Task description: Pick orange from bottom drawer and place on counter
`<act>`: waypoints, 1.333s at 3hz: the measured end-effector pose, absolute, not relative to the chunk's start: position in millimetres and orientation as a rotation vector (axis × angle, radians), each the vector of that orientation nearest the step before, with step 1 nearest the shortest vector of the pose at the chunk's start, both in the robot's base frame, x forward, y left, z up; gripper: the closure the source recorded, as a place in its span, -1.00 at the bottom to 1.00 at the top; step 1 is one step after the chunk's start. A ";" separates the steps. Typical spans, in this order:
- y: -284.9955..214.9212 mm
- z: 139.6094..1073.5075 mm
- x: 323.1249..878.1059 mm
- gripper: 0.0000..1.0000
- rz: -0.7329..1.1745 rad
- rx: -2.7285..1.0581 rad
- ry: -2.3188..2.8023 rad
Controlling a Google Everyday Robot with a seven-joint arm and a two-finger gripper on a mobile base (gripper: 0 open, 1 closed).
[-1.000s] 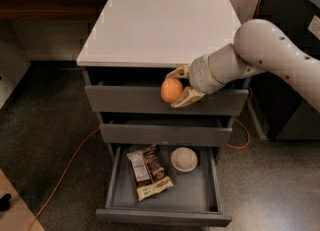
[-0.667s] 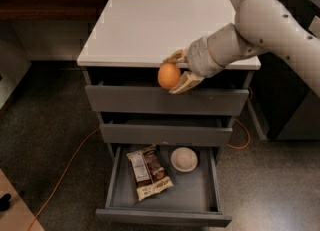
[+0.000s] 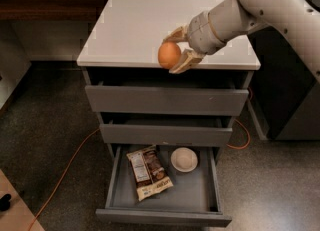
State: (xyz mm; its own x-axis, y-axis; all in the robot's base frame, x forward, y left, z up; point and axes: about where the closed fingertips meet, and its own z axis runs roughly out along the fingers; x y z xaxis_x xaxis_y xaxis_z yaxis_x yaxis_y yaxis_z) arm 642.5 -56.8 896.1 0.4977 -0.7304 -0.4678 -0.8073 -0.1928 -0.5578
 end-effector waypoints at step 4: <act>-71.6 902.7 721.9 1.00 0.102 -1.984 1.391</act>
Offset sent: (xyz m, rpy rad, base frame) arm 0.0693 -0.0239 -0.0033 -0.0135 0.0796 -0.1051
